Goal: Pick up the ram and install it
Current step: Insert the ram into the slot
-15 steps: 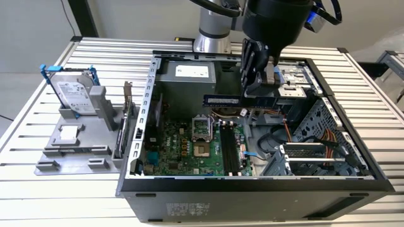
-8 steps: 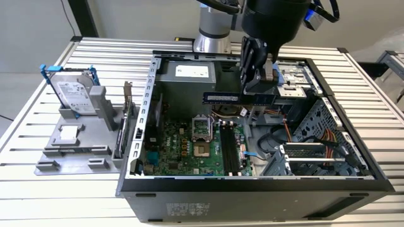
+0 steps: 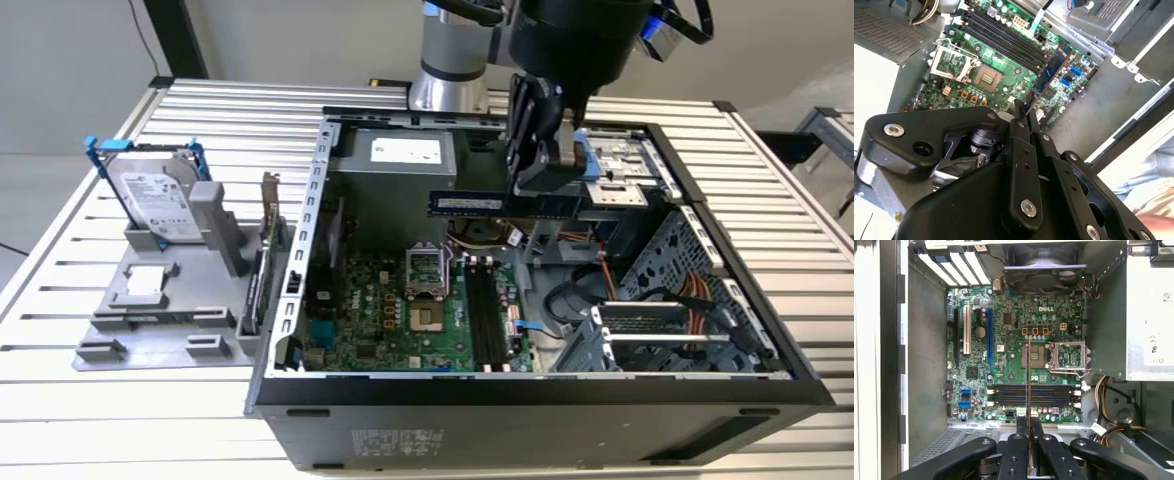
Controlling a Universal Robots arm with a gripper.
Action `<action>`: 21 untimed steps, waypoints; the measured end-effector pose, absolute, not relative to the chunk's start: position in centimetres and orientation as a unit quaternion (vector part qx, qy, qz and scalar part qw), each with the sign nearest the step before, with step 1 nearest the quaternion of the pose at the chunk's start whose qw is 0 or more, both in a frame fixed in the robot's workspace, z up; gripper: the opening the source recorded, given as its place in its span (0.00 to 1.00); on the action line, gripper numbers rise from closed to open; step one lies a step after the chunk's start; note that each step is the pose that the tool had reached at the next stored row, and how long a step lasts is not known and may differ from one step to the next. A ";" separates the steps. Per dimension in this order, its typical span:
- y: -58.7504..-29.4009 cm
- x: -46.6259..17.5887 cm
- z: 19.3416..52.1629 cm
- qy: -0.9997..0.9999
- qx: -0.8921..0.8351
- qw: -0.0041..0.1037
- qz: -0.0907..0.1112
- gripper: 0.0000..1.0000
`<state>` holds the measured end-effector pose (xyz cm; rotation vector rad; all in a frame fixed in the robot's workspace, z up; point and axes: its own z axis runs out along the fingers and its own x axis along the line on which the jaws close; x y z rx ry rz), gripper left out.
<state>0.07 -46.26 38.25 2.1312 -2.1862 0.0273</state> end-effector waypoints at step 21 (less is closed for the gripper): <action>-45.2 0.4 38.2 -0.719 0.693 0.044 0.009 0.00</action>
